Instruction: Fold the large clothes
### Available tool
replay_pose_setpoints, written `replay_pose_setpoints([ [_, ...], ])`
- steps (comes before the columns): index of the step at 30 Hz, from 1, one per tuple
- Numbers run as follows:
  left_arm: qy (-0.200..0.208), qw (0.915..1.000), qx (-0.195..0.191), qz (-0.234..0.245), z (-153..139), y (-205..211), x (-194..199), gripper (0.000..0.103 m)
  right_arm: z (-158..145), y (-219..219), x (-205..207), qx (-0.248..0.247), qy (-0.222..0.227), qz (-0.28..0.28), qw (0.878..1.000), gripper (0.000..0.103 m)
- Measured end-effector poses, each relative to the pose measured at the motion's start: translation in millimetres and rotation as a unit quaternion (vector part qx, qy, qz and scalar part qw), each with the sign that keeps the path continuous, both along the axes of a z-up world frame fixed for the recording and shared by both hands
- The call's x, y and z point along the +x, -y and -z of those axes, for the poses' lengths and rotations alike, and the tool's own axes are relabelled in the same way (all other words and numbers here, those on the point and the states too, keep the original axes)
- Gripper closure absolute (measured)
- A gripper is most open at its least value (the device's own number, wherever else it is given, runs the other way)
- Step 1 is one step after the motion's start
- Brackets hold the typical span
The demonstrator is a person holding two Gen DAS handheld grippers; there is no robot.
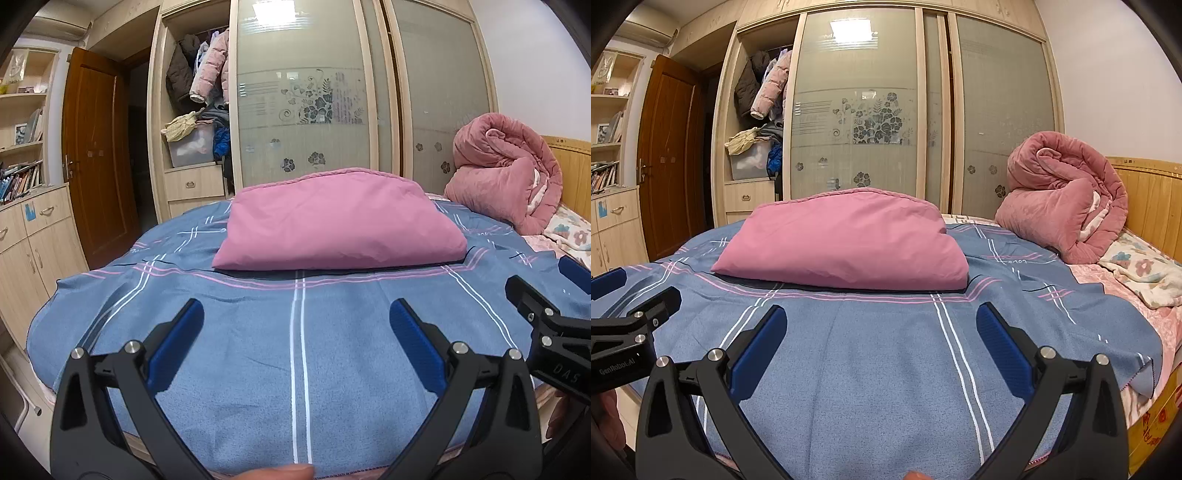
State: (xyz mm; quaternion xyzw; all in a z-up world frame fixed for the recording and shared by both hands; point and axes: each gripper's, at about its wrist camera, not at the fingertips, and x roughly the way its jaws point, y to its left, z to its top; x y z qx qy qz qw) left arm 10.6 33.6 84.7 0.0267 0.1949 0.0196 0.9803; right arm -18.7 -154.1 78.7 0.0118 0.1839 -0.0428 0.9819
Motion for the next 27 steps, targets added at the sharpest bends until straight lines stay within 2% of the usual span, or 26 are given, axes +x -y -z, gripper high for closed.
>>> replay_pose_setpoints([
  [27, 0.001, 1.0, 0.003, 0.001, -0.7, 1.3, -0.5, 0.002, -0.2, 0.6, -0.2, 0.0, 0.0, 0.0, 1.0, 0.001],
])
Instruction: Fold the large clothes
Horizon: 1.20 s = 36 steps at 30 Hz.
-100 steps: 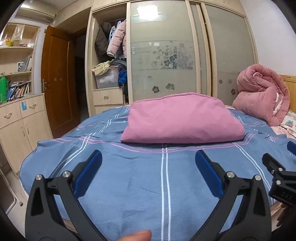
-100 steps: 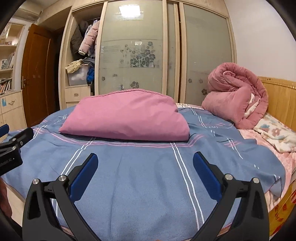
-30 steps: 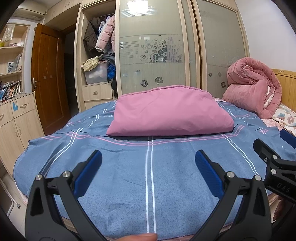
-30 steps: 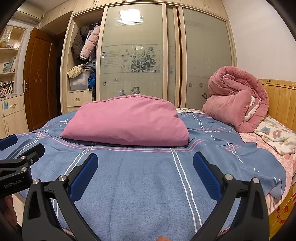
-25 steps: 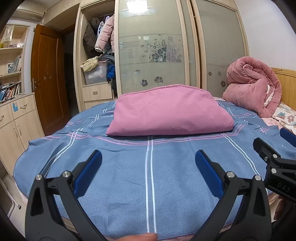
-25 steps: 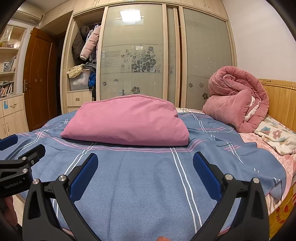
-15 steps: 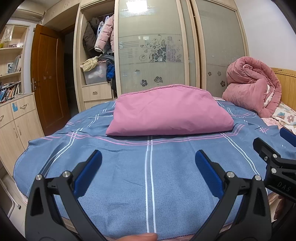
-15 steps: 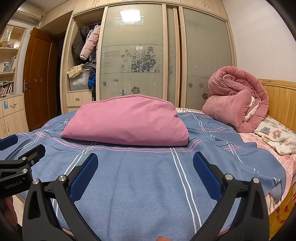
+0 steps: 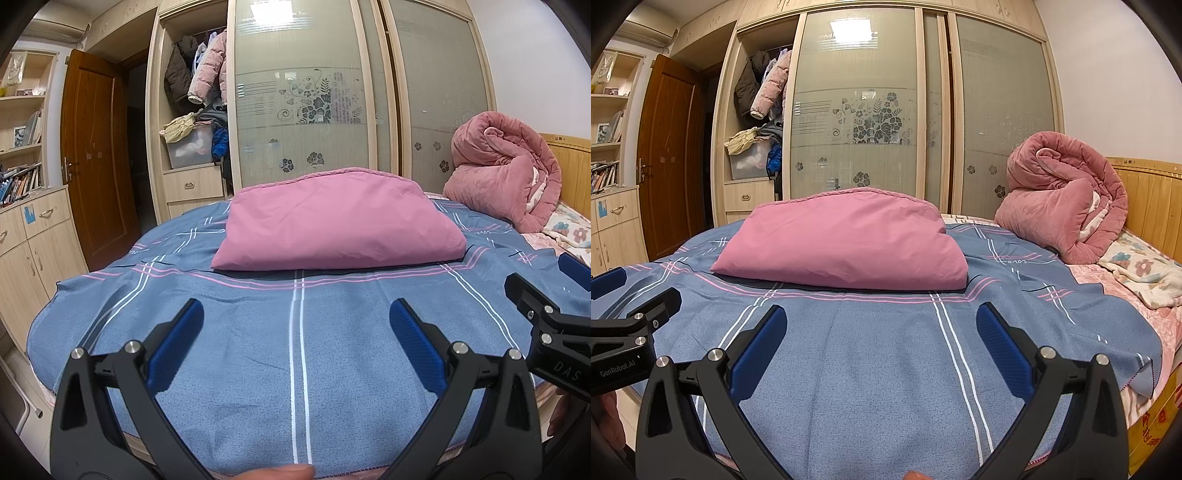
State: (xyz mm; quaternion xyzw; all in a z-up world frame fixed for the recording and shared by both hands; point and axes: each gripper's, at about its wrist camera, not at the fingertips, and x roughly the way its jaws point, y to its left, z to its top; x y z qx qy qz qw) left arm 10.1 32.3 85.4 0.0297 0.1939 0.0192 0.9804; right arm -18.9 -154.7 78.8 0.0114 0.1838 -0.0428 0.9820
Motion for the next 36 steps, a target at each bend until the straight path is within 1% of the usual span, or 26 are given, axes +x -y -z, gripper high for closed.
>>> replay_pose_setpoints([
  [36, -0.002, 1.0, 0.004, 0.005, 3.6, 4.1, -2.2, 0.002, -0.3, 3.1, -2.1, -0.002, -0.001, 0.0, 1.0, 0.001],
])
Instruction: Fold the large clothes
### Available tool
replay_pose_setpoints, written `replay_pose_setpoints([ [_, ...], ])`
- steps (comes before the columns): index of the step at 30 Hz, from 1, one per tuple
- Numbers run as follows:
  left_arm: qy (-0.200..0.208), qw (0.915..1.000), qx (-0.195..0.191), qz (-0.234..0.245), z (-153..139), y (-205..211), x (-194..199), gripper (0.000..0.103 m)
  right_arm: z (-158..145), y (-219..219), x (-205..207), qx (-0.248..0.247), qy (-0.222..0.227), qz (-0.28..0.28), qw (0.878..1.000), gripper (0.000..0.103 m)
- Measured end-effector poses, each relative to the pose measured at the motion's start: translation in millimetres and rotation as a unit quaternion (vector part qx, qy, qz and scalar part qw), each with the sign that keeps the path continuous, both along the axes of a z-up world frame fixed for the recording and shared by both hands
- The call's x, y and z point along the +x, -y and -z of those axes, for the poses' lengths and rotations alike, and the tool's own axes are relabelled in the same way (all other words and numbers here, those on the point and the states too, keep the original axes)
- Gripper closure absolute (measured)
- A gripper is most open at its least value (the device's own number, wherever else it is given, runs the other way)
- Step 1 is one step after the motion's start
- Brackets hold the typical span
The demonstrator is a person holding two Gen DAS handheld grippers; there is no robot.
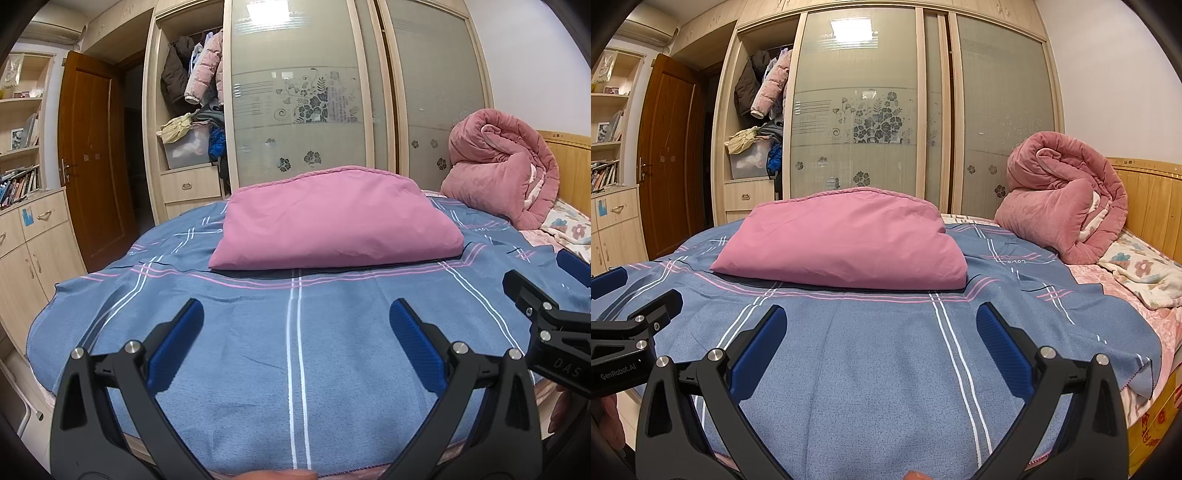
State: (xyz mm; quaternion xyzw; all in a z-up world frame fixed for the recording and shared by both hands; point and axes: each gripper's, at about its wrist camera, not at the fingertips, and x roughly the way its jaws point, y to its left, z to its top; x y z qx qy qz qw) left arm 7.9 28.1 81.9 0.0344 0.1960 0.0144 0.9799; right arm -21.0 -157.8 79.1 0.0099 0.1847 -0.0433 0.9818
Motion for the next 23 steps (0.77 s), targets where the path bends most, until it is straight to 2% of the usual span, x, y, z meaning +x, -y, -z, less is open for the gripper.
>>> replay_pose_setpoints([
  [23, -0.006, 1.0, -0.001, 0.006, -2.0, -0.3, -0.8, 0.002, 0.1, 0.3, -0.2, 0.001, -0.002, 0.0, 1.0, 0.001],
])
